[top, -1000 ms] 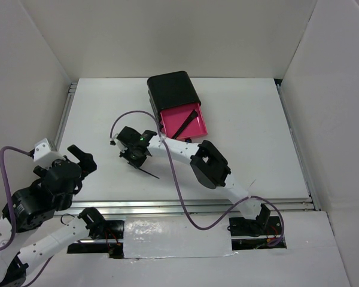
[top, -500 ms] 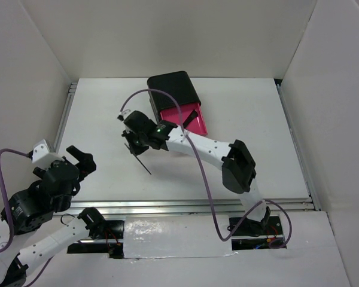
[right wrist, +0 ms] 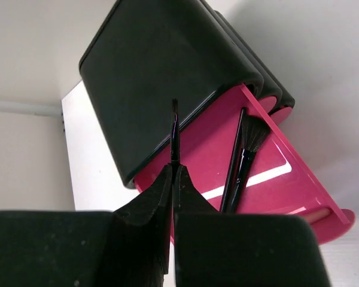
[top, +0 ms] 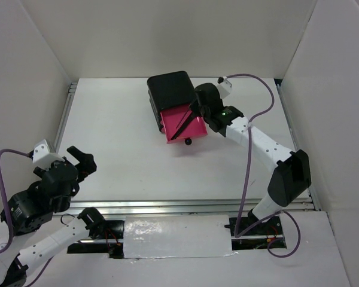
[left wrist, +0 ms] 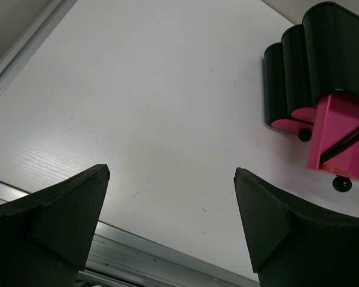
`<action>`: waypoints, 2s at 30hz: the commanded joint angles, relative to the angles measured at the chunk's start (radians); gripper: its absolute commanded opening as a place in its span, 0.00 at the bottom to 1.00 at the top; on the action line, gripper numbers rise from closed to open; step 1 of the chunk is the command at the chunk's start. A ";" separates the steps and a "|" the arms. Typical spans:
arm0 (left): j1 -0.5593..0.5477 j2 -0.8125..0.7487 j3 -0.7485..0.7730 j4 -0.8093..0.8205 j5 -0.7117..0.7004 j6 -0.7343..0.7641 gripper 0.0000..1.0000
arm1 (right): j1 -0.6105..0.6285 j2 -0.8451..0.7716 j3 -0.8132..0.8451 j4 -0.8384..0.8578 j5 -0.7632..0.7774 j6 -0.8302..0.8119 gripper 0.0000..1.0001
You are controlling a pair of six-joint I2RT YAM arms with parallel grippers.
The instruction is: Organize the makeup
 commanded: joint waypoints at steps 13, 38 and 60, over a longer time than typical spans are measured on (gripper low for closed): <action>0.003 0.011 -0.007 0.043 0.002 0.039 0.99 | -0.004 0.102 -0.016 0.020 0.024 0.201 0.05; 0.002 -0.049 -0.023 0.086 0.029 0.079 1.00 | 0.036 -0.533 -0.922 0.553 -0.135 0.196 0.66; 0.002 -0.032 -0.049 0.184 0.128 0.190 0.99 | 0.032 -0.119 -0.947 1.279 -0.365 0.001 0.69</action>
